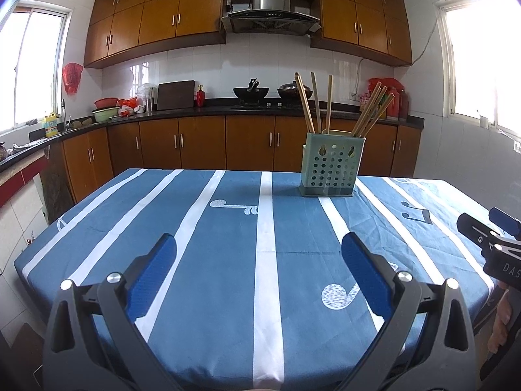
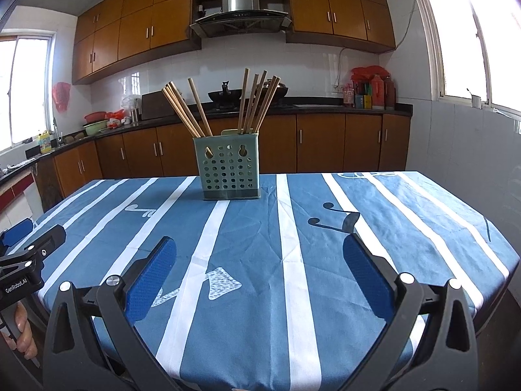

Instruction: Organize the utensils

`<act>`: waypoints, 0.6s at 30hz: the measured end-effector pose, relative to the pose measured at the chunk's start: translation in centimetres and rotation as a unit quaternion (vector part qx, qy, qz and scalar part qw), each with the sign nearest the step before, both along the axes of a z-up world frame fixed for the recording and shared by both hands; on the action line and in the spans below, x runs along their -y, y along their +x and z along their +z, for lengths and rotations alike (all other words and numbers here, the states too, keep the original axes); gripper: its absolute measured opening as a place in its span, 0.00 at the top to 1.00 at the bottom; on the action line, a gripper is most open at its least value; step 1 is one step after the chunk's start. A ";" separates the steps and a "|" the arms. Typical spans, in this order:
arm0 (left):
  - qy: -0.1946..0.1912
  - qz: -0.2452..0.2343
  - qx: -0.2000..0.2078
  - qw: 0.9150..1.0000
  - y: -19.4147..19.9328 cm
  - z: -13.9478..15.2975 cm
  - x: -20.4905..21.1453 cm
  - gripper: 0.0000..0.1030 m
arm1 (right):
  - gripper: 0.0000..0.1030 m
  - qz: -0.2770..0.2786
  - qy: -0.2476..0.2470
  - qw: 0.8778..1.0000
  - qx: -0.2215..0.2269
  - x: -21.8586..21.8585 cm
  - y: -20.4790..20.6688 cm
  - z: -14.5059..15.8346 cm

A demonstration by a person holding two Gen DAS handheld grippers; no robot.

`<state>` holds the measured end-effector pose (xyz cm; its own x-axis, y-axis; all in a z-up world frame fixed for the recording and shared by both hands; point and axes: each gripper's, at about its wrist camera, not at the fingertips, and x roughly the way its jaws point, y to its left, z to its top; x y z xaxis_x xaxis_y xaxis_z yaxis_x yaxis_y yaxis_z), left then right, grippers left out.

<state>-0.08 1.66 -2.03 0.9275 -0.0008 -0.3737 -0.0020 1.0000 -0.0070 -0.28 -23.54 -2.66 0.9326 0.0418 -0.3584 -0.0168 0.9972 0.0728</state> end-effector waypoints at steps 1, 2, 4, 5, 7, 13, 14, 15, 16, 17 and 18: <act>0.000 0.000 -0.001 1.000 0.0 0.0 0.1 0.04 | 0.02 0.000 0.000 1.000 0.000 0.0 0.0 0.0; 0.000 0.000 -0.001 1.000 0.1 -0.1 0.1 0.04 | 0.02 0.000 0.001 1.000 -0.001 0.1 0.0 -0.1; 0.000 0.000 -0.002 1.000 0.1 -0.1 0.1 0.04 | 0.02 -0.001 0.001 1.000 -0.001 0.1 0.0 -0.1; 0.000 0.000 -0.002 1.000 0.1 -0.1 0.1 0.04 | 0.02 0.000 0.002 1.000 -0.001 0.1 0.1 -0.1; 0.000 0.000 -0.002 1.000 0.1 -0.1 0.1 0.04 | 0.02 -0.001 0.002 1.000 -0.001 0.1 0.1 -0.1; 0.000 0.000 -0.002 1.000 0.1 -0.1 0.1 0.04 | 0.02 -0.001 0.004 1.000 -0.004 0.1 0.1 -0.3; 0.000 0.000 -0.002 1.000 0.1 -0.1 0.2 0.04 | 0.02 -0.001 0.004 1.000 -0.004 0.1 0.1 -0.3; 0.000 0.000 -0.002 1.000 0.1 -0.1 0.2 0.04 | 0.02 -0.001 0.004 1.000 -0.004 0.1 0.1 -0.3; 0.000 0.000 -0.002 1.000 0.1 -0.1 0.2 0.04 | 0.02 -0.001 0.005 1.000 -0.004 0.2 0.2 -0.3; -0.001 0.000 -0.002 1.000 0.1 -0.1 0.2 0.04 | 0.02 -0.002 0.005 1.000 -0.004 0.2 0.1 -0.3; -0.001 0.000 -0.002 1.000 0.1 -0.1 0.2 0.04 | 0.02 -0.002 0.005 1.000 -0.004 0.2 0.1 -0.3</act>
